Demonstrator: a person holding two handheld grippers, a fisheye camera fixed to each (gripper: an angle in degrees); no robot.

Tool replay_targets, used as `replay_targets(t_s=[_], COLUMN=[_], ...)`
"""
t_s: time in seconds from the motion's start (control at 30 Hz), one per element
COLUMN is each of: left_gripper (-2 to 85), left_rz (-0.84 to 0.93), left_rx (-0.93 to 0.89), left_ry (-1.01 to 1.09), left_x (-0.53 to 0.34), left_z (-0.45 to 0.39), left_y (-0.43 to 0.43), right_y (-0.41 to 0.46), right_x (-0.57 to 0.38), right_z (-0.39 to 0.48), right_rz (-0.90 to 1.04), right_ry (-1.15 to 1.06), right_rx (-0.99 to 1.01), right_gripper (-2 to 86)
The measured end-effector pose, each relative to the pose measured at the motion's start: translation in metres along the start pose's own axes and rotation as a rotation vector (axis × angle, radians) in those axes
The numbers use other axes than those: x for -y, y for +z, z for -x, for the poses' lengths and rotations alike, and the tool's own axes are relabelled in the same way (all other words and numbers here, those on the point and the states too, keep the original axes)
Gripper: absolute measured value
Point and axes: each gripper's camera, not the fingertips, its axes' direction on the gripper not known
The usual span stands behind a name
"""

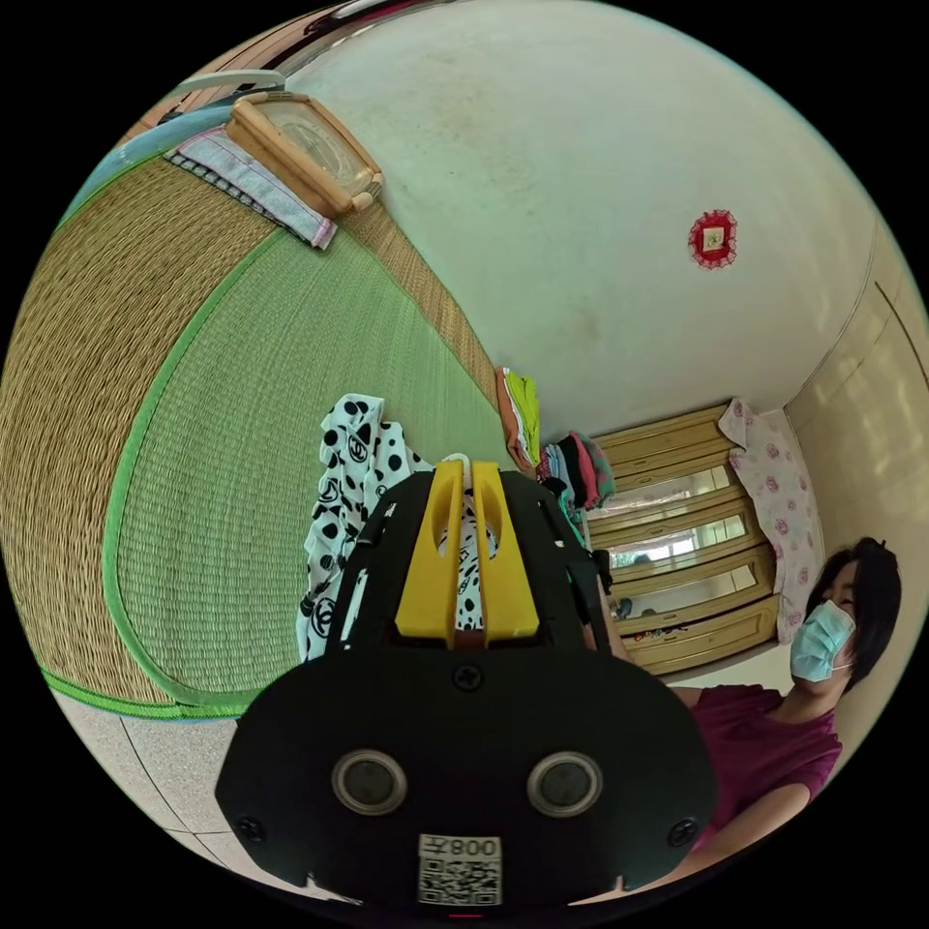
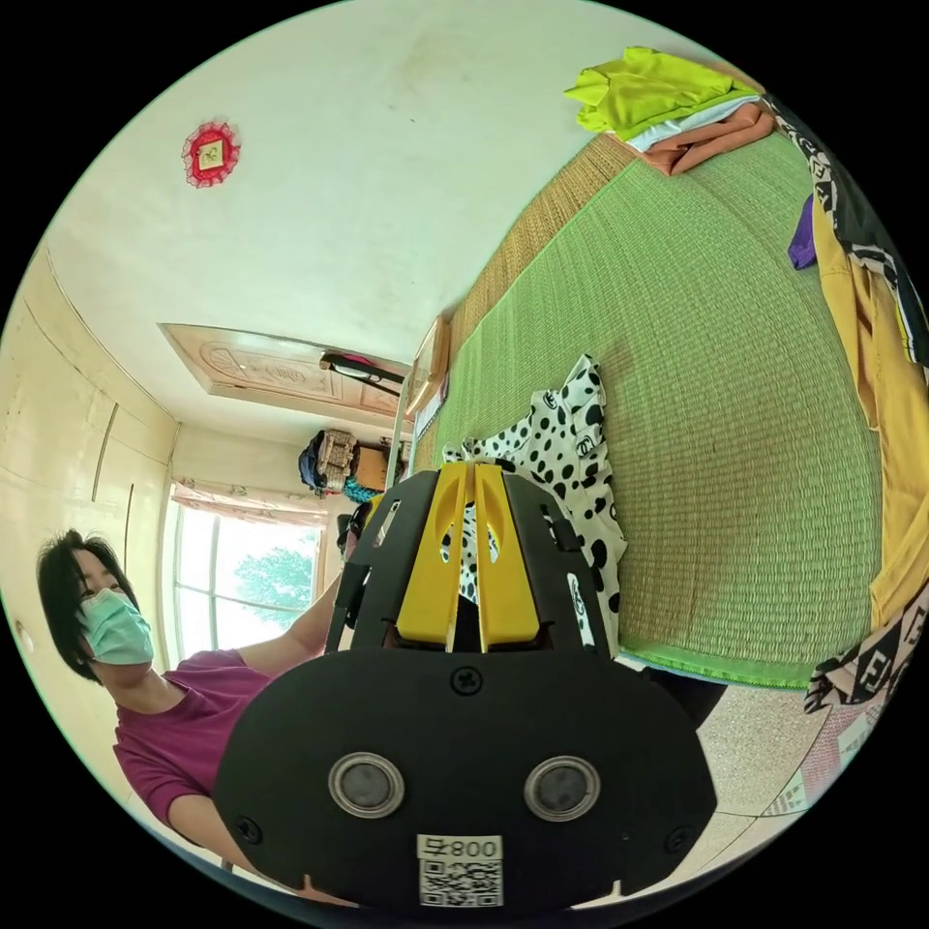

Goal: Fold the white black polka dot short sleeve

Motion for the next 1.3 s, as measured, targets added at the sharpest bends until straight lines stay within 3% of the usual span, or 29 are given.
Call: replay_targets(t_s=[0.57,1.3], left_gripper=[1.3,1.8], left_rz=[0.011,0.005], left_rx=[0.134,0.166], left_ry=[-0.116,-0.208], left_x=[0.127,0.205], left_z=[0.041,0.075], left_y=[0.072,0.119], right_y=[0.034,0.066], right_x=[0.109,0.164], right_z=[-0.055,-0.108], right_rz=[0.074,0.101], right_ry=[0.094,0.160], right_rx=[-0.057,-0.044], right_gripper=[0.8,1.2])
